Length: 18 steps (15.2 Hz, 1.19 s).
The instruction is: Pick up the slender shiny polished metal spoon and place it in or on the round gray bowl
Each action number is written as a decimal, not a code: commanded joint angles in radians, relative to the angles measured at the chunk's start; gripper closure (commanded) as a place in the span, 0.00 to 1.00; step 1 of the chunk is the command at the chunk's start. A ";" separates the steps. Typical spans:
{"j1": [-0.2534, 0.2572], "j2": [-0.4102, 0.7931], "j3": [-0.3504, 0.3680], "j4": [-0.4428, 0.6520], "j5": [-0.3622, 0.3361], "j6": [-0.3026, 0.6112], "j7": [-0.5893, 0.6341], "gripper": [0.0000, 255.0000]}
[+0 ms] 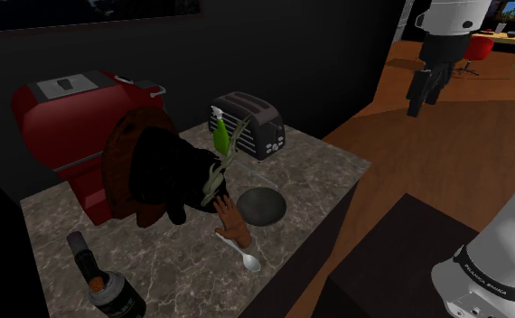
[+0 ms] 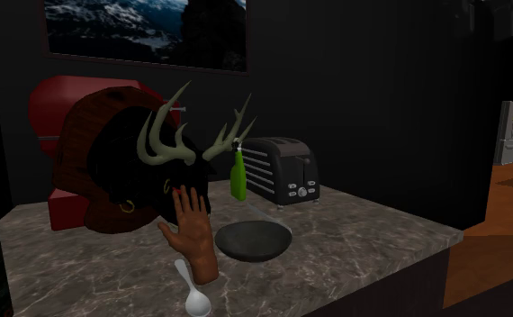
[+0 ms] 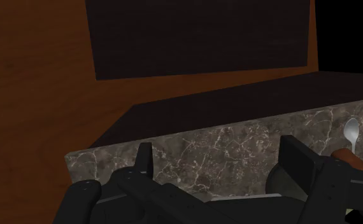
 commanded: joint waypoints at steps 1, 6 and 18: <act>0.000 0.000 0.000 0.000 0.000 0.000 0.000 0.00; 0.040 0.050 0.072 -0.081 0.058 0.134 0.074 0.00; 0.130 0.320 0.253 -0.147 0.159 0.485 0.243 0.00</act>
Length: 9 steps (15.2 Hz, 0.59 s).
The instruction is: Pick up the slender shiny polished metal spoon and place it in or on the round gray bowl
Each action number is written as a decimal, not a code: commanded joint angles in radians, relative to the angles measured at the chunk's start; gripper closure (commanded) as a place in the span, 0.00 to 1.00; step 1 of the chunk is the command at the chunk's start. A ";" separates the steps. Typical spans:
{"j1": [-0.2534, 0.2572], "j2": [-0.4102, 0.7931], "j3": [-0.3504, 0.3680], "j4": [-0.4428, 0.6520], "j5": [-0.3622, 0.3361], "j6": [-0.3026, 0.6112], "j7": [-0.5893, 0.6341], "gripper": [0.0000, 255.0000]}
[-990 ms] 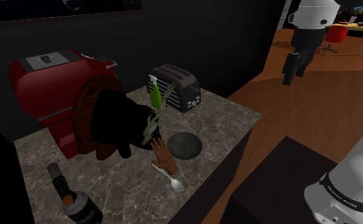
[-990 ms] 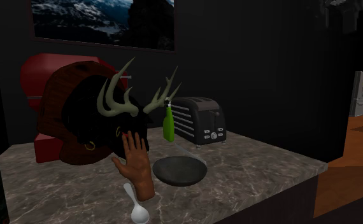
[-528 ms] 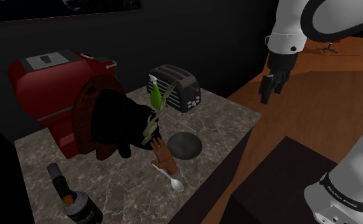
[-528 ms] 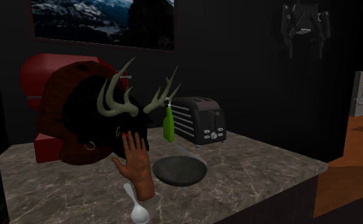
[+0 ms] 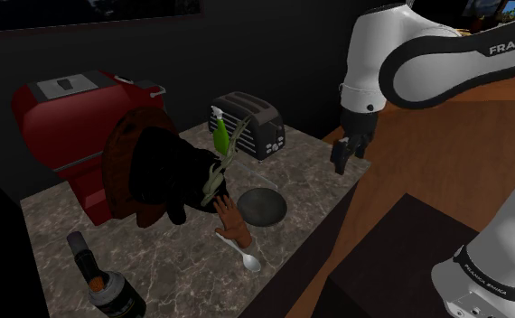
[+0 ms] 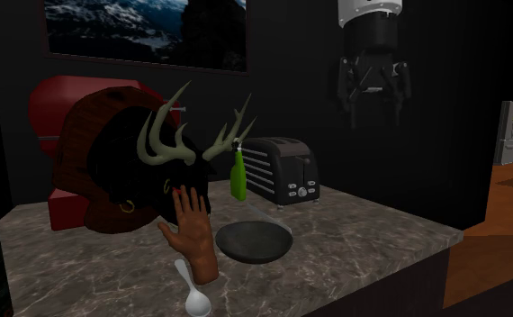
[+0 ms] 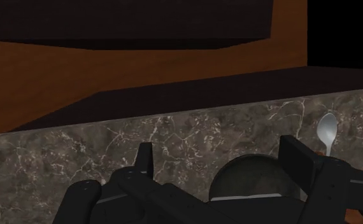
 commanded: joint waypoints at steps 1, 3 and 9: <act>0.013 0.064 0.033 0.006 0.010 0.063 0.032 0.00; 0.022 0.129 0.064 0.016 0.012 0.120 0.063 0.00; 0.041 0.345 0.149 0.080 -0.022 0.277 0.173 0.00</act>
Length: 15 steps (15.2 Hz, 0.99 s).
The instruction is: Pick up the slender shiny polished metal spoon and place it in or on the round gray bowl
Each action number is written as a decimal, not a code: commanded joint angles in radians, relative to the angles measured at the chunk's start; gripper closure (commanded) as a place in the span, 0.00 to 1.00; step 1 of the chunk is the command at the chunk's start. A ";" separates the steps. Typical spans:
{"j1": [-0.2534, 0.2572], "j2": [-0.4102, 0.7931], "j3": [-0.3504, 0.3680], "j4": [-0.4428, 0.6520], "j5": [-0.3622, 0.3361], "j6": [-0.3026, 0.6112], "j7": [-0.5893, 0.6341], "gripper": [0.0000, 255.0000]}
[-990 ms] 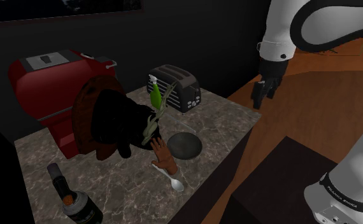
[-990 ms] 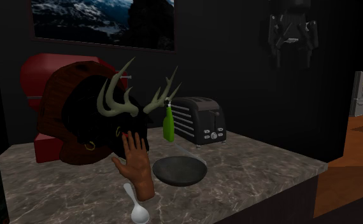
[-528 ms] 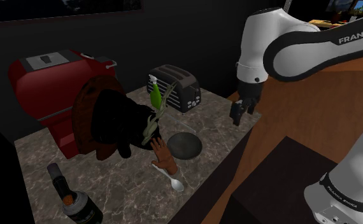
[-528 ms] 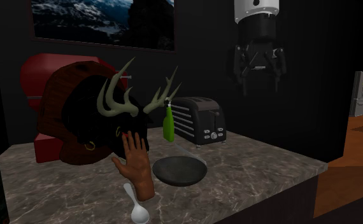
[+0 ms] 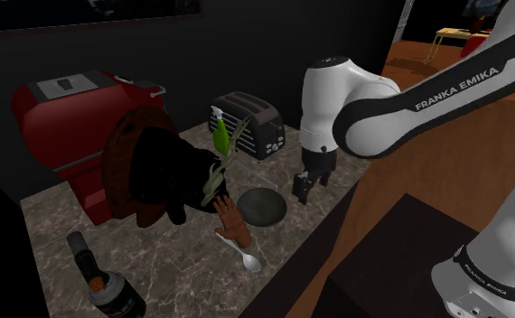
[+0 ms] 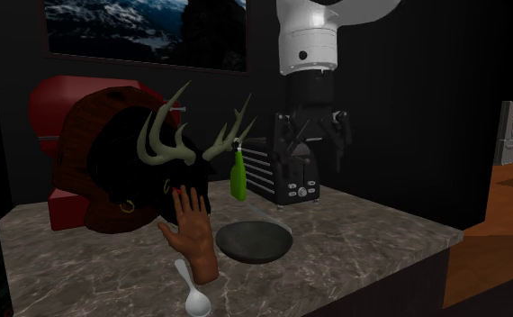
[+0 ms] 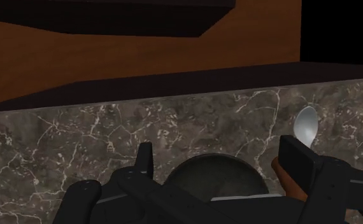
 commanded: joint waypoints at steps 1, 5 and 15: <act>0.005 0.077 0.026 0.031 -0.022 0.046 0.042 0.00; 0.022 0.235 0.063 0.104 -0.097 0.125 0.139 0.00; 0.157 0.630 0.040 0.375 -0.324 0.219 0.369 0.00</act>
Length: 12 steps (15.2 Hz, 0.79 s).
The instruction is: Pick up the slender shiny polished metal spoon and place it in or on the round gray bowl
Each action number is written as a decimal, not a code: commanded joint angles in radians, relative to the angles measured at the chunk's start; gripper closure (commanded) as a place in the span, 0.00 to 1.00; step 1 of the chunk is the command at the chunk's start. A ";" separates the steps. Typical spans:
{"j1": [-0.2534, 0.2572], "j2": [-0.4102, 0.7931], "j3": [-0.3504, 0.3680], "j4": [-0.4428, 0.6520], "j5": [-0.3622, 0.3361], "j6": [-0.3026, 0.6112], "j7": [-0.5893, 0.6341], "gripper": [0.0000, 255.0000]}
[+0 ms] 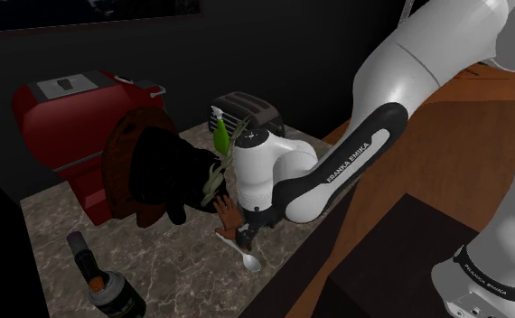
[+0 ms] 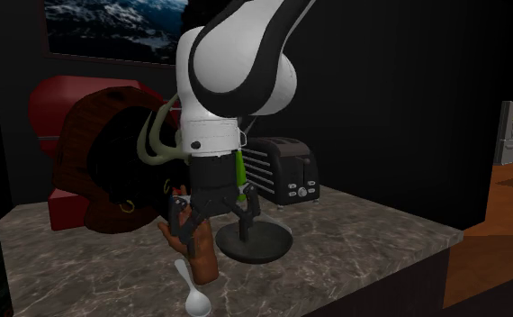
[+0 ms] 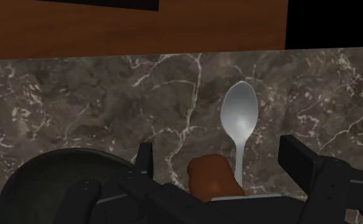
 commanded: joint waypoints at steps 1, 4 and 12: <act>0.033 0.077 -0.016 0.065 -0.037 0.007 0.031 0.00; 0.082 0.174 -0.037 0.159 -0.072 0.008 0.065 0.00; 0.105 0.255 -0.070 0.170 -0.110 0.077 0.090 0.00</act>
